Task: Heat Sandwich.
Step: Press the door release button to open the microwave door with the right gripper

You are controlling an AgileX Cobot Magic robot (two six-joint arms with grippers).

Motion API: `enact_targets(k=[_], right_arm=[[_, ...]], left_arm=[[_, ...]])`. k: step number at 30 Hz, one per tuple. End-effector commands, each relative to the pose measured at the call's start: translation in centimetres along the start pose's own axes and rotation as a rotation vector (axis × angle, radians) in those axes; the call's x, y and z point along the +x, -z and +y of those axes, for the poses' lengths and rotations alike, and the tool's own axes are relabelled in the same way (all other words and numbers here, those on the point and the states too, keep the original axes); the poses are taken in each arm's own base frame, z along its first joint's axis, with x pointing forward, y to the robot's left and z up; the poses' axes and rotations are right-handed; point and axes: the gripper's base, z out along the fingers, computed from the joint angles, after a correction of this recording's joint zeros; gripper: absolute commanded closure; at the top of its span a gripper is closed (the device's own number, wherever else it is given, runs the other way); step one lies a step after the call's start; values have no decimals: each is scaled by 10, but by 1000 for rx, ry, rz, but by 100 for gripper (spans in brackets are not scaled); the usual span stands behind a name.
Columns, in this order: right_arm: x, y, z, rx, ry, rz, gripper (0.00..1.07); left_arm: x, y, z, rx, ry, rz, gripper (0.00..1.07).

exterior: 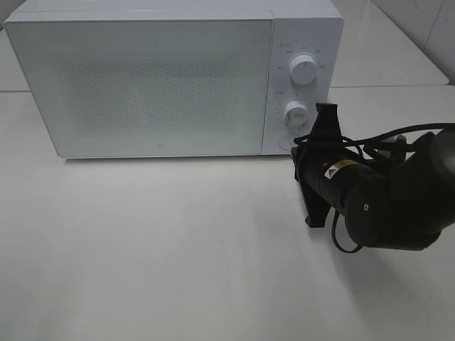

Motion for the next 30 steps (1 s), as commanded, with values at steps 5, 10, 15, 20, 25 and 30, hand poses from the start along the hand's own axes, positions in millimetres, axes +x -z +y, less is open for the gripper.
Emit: enact_targets(k=[5, 10, 15, 20, 25, 30], right_arm=[[-4, -23, 7, 3, 5, -1, 107], [-5, -39, 10, 5, 4, -3, 107], [-4, -50, 10, 26, 16, 5, 107], [-6, -56, 11, 23, 21, -6, 107], [-8, -59, 16, 12, 19, -19, 107], [-6, -63, 21, -4, 11, -18, 107]], left_arm=[[1, 3, -1, -5, 4, -36, 3], [1, 3, -1, -5, 4, -36, 3], [1, 3, -1, -5, 4, -36, 3], [1, 3, -1, -5, 4, -36, 3], [1, 3, -1, -5, 4, -36, 3], [1, 3, -1, -5, 4, -36, 3]])
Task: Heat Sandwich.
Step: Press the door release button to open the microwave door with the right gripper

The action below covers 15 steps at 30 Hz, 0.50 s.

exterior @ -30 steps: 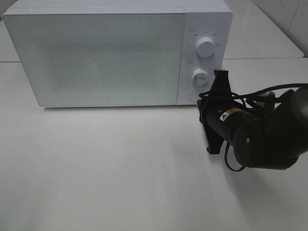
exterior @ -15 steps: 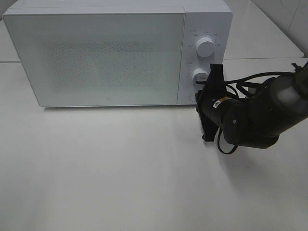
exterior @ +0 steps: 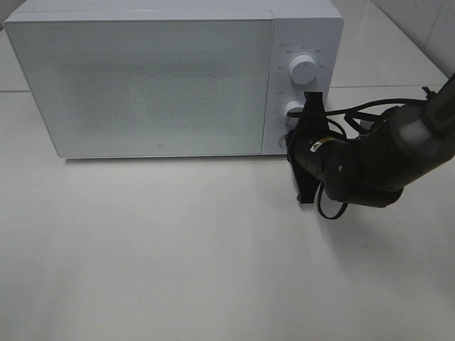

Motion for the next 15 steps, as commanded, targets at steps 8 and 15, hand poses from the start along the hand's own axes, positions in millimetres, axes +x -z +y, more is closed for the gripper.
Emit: enact_targets(k=[8, 15], right_arm=[[-2, -10, 16, -148, -13, -42, 107], [0, -12, 36, -292, 14, -67, 107]], left_arm=[[1, 3, -1, -5, 4, -36, 3], [1, 3, -1, -5, 4, -36, 3]])
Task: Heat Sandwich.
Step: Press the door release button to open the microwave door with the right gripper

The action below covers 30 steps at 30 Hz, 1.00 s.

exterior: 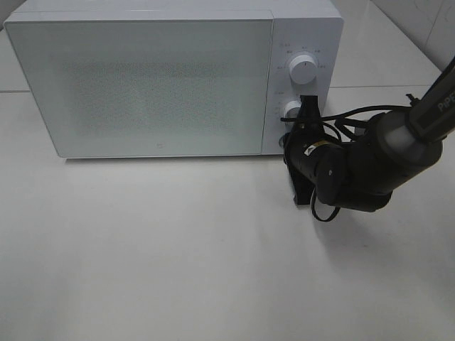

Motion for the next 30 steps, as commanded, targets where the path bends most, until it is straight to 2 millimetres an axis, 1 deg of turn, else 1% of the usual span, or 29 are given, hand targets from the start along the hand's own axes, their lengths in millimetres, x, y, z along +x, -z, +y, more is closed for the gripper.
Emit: enact_targets(k=[1, 3, 5, 9, 22, 30], right_arm=[[-1, -8, 43, -302, 1, -49, 107], [0, -10, 44, -314, 0, -49, 107], [4, -18, 45, -323, 2, -42, 107], [5, -22, 46, -328, -2, -40, 107], [6, -23, 44, -286, -2, -29, 106], [8, -24, 39, -218, -12, -7, 106]], left_arm=[[1, 3, -1, -5, 4, -36, 3], [1, 3, -1, -5, 4, -36, 3], [1, 3, -1, -5, 4, -36, 3], [1, 3, -1, -5, 4, -36, 3], [1, 3, -1, -5, 4, -36, 3], [1, 3, -1, -5, 4, -36, 3]])
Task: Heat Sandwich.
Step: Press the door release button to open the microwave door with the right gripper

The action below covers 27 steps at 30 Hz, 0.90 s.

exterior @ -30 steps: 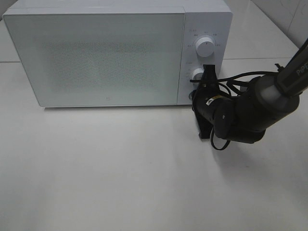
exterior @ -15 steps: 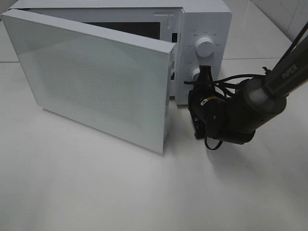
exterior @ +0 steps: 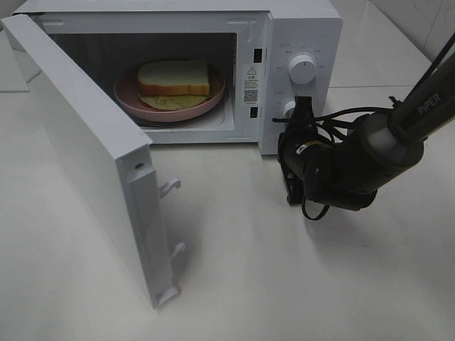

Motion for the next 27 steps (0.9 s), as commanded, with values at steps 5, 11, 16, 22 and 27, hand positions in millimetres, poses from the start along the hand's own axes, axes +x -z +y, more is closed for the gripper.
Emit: enact_targets(k=[5, 11, 16, 22, 27], right_arm=[[3, -8, 40, -166, 14, 37, 105], [1, 0, 38, -109, 16, 51, 105], [-1, 10, 30, -16, 22, 66, 105], [-4, 23, 27, 46, 41, 90, 105], [-5, 33, 25, 91, 64, 113, 105]], left_arm=[[1, 3, -1, -5, 4, -36, 3], [1, 3, -1, -5, 4, -36, 3], [1, 3, -1, -5, 4, -36, 3], [1, 3, -1, -5, 4, -36, 3], [1, 3, -1, -5, 4, -36, 3]])
